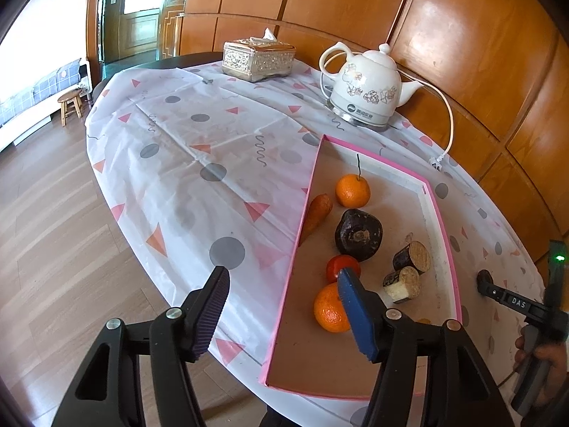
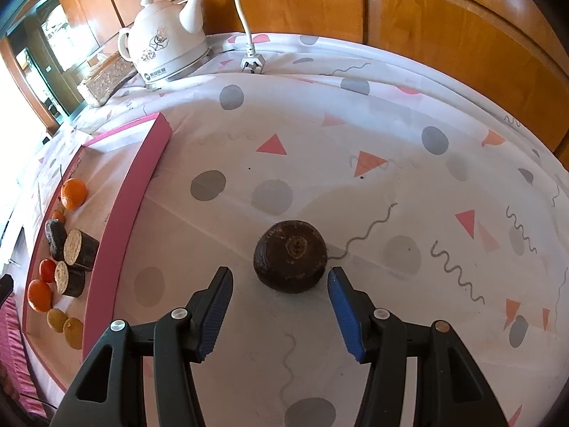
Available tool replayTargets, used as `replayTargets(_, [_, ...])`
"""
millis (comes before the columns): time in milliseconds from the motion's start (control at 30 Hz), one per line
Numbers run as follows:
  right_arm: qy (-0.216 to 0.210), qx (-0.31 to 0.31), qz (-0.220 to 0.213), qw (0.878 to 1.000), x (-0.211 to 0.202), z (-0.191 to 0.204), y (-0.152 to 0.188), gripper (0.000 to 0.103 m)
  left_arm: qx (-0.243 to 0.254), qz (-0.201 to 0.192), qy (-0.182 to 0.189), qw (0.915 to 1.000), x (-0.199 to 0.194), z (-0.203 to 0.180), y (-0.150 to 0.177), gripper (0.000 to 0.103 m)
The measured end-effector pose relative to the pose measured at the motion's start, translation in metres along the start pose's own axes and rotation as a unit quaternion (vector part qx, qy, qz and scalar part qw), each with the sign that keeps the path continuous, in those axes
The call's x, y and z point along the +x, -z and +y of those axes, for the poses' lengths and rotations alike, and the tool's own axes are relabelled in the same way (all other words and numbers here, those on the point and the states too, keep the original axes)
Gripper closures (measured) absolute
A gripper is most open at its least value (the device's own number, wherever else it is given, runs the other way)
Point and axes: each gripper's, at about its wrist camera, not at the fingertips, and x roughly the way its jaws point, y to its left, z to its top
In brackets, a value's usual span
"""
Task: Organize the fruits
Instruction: 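Close the right gripper around the dark round slice, then carry the dark slice into the tray and open the right gripper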
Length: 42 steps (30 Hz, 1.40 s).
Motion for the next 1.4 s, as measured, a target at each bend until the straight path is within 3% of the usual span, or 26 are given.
replayTargets(433, [0.018,0.009,0.0,1.0,0.015,0.001,-0.008,0.047,0.004,0.007,-0.002,1.0,0.003,-0.001,0.003,0.039])
replayTargets(533, [0.033,0.0,-0.004,0.999,0.014,0.002,-0.007,0.061,0.005,0.007,0.0,1.0,0.003,-0.001,0.003,0.039])
replayTargets(633, [0.031,-0.003,-0.003,0.999,0.012,0.002,-0.004,0.061,0.009,0.006,0.0,0.9999,0.001,-0.003,0.003,0.039])
replayTargets(967, [0.031,-0.036,0.005,0.999,-0.007,0.005,0.032,0.061,0.019,0.0,0.008,0.9998,-0.006,-0.008,0.005,0.039])
replayTargets(1400, [0.036,0.002,0.001,0.999,-0.035,-0.022,0.079,0.061,0.049,-0.004,0.023,0.9985,-0.016,-0.022,0.01,0.038])
